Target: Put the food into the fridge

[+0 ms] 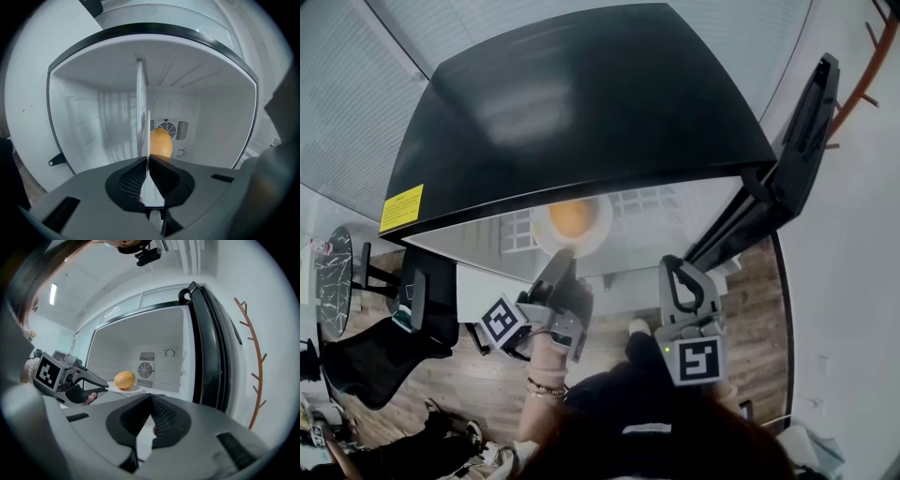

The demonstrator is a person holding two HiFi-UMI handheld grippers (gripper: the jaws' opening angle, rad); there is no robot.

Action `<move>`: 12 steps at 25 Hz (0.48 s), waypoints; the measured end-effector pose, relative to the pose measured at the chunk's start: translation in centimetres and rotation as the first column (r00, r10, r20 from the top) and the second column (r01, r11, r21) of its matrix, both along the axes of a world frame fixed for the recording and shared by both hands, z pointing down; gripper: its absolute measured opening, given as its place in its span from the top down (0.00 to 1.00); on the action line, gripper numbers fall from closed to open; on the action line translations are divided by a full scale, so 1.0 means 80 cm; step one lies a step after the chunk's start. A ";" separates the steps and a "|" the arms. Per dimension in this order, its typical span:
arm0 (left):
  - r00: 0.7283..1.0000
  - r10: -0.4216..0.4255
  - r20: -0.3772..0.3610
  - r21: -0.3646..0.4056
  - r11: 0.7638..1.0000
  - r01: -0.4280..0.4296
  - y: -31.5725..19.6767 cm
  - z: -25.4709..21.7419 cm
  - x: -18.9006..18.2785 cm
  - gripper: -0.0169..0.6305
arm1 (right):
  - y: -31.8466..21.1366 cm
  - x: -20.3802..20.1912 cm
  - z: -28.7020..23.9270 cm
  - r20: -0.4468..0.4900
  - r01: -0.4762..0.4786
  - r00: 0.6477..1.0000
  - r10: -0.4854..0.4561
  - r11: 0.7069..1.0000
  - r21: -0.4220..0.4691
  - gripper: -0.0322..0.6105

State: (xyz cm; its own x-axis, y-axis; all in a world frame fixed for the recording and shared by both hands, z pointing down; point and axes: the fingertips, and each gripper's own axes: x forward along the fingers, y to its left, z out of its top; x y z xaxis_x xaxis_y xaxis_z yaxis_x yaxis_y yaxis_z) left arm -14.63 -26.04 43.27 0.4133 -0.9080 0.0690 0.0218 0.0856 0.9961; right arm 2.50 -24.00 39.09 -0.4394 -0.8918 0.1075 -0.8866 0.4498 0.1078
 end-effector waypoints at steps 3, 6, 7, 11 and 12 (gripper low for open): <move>1.000 0.001 0.001 0.000 1.000 -0.001 -0.001 0.000 0.001 0.96 | -0.001 0.001 0.000 -0.004 0.000 1.000 0.000 1.000 -0.002 0.95; 1.000 0.004 0.000 -0.001 1.000 -0.004 -0.005 0.000 0.002 0.95 | -0.003 0.001 0.000 -0.005 -0.001 1.000 0.001 1.000 -0.002 0.95; 1.000 0.004 -0.001 -0.002 1.000 -0.004 -0.006 0.000 0.002 0.96 | -0.004 0.001 0.000 -0.004 -0.001 1.000 0.001 1.000 -0.003 0.95; 1.000 0.005 -0.006 -0.006 1.000 -0.005 -0.009 0.002 0.003 0.96 | -0.007 0.002 0.001 -0.002 -0.004 1.000 0.004 1.000 -0.005 0.95; 1.000 0.005 -0.008 -0.007 1.000 -0.005 -0.010 0.002 0.004 0.96 | -0.007 0.003 0.001 -0.004 -0.004 1.000 0.004 1.000 -0.009 0.95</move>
